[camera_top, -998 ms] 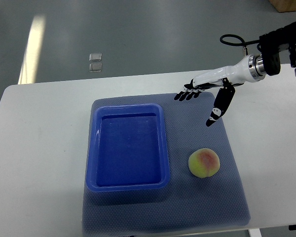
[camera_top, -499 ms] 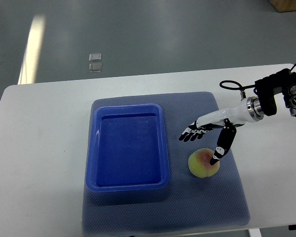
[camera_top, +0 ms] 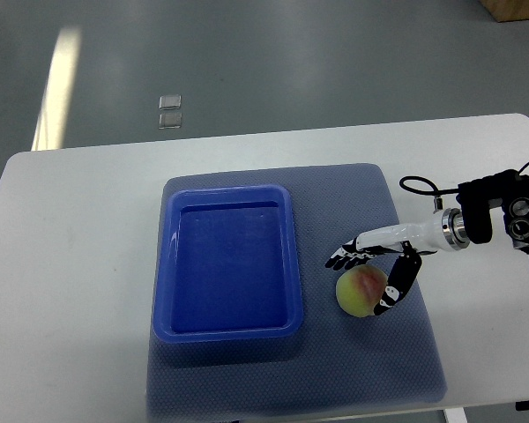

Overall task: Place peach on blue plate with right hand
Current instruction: 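Close the right hand around the peach and lift it up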

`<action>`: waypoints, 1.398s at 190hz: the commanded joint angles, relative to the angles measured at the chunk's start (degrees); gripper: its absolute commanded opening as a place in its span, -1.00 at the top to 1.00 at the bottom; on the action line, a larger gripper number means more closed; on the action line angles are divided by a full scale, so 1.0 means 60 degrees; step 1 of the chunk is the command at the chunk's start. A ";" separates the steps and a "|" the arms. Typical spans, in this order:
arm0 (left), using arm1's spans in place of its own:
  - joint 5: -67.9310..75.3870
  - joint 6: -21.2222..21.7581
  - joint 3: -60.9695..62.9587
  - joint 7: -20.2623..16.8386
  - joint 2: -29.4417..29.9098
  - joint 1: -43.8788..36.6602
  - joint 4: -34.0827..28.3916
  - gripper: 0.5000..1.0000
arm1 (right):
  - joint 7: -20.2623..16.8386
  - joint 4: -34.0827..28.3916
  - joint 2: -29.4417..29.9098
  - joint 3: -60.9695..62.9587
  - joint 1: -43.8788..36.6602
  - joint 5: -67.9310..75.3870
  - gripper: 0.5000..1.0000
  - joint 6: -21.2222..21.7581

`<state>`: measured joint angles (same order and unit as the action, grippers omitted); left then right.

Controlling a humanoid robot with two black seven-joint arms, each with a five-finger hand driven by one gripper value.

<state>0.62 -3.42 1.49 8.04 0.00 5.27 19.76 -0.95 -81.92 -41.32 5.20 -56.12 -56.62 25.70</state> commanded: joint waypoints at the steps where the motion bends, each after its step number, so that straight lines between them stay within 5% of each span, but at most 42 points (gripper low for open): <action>1: -0.0001 -0.0001 0.0001 0.0007 0.0000 0.0000 -0.0013 -1.00 | 0.0100 0.0000 0.0002 -0.0002 0.0271 -0.0157 -0.69 -0.0372; 17: -0.0001 -0.0001 0.0001 -0.0008 0.0000 0.0000 -0.0013 -1.00 | 0.0144 0.0000 0.0017 -0.0002 0.0344 -0.0216 -0.68 -0.0490; 36: -0.0001 -0.0001 0.0001 0.0007 0.0000 0.0000 -0.0013 -1.00 | 0.0320 0.0000 0.0017 -0.0002 0.0608 -0.0421 -0.18 -0.0812; 51: -0.0001 -0.0001 -0.0013 0.0007 0.0000 0.0000 -0.0013 -1.00 | 0.0408 0.0000 0.0032 -0.0002 0.0696 -0.0670 0.62 -0.0944; 62: -0.0015 -0.0001 -0.0013 -0.0007 0.0000 0.0000 -0.0013 -1.00 | 0.0467 0.0000 0.0017 -0.0002 0.0725 -0.0802 0.99 -0.1002; 115: -0.0015 -0.0001 0.0001 0.0007 0.0000 0.0000 -0.0013 -1.00 | 0.0496 -0.0073 -0.0320 0.1111 0.0139 -0.0700 1.00 -0.0417; 116: -0.0015 -0.0001 0.0001 -0.0007 0.0000 0.0000 -0.0027 -1.00 | 0.0496 -0.0131 -0.0566 0.1386 -0.0282 -0.0656 1.00 0.0033; 155: -0.0015 -0.0001 0.0001 0.0007 0.0000 0.0000 -0.0027 -1.00 | 0.0467 -0.0175 -0.1477 0.1917 -0.2350 0.0413 1.00 0.1502; 233: -0.0001 -0.0001 0.0001 0.0007 0.0000 0.0000 -0.0013 -1.00 | 0.0379 -0.0044 -0.1389 0.1799 -0.4021 0.0809 1.00 0.1549; 266: -0.0001 -0.0001 -0.0013 -0.0008 0.0000 0.0000 -0.0013 -1.00 | 0.0349 0.0601 0.0090 0.1609 -0.4212 0.0795 1.00 0.1268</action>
<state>0.63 -3.42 1.49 8.04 0.00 5.27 19.69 1.20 -80.07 -44.85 15.57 -81.00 -51.77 34.51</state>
